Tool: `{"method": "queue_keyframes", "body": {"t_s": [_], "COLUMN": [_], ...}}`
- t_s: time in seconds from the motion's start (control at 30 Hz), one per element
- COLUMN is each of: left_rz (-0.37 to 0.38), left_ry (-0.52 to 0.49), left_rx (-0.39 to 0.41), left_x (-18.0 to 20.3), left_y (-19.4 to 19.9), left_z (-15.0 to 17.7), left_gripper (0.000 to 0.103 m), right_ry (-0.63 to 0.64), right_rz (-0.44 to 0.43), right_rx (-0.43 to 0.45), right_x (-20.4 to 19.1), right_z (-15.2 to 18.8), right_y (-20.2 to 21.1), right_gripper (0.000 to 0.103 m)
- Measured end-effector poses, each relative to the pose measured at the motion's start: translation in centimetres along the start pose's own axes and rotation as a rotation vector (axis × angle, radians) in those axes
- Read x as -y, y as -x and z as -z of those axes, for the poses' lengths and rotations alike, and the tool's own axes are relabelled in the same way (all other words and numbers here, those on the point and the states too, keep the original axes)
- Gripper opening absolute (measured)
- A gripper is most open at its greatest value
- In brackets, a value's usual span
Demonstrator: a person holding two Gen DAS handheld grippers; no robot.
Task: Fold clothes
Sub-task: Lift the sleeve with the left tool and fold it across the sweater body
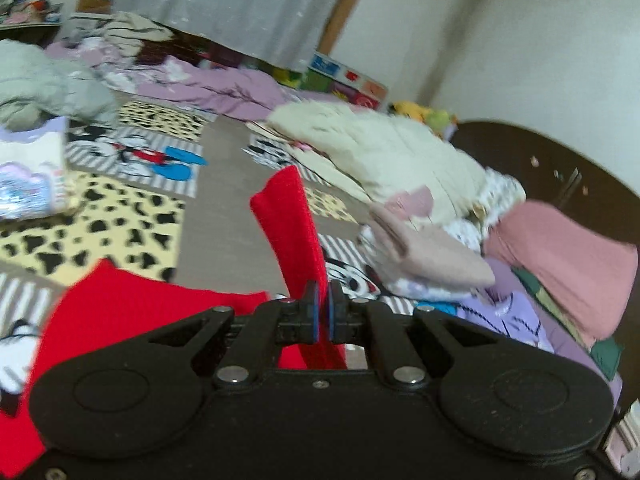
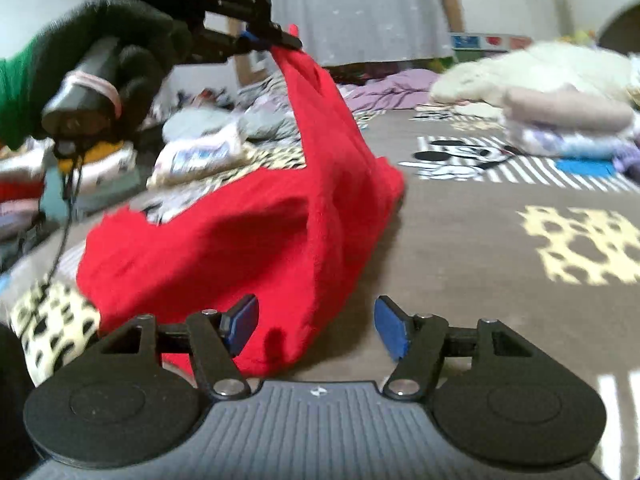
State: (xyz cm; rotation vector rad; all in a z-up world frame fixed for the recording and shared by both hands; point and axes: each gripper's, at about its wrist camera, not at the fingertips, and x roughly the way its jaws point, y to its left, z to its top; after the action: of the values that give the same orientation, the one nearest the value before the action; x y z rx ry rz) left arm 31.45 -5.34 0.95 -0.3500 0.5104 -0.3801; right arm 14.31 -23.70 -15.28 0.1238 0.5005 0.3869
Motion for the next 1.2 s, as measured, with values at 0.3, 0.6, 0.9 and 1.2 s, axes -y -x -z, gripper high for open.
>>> {"method": "queue_keyframes", "body": {"t_s": [0.3,0.6,0.9,1.2], "left_rz": [-0.062,-0.094,-0.103,-0.132], "left_ry": [0.105,0.208,0.243,0.221], "left_rx": [0.083,0.126,0.142,0.046], "left_x": [-8.5,-14.8,-18.4,-19.7], "left_y": [5.0,8.4,8.2,5.7], "left_z": [0.3,4.4,5.4,6.1], "left_gripper": [0.003,0.003,0.003,0.003], "right_ry": [0.126,0.233,0.333,0.459], "right_rz": [0.016,0.032,-0.006,-0.027], "right_rx": [-0.035,-0.024,-0.001,0.088], "right_x": [-3.5,-5.8,-7.1,-8.9], "right_z": [-0.2,0.0,0.7,1.2], "right_y": [-2.1,-2.7,-1.7,-0.5], "right_gripper": [0.064,0.057,0.057,0.057]}}
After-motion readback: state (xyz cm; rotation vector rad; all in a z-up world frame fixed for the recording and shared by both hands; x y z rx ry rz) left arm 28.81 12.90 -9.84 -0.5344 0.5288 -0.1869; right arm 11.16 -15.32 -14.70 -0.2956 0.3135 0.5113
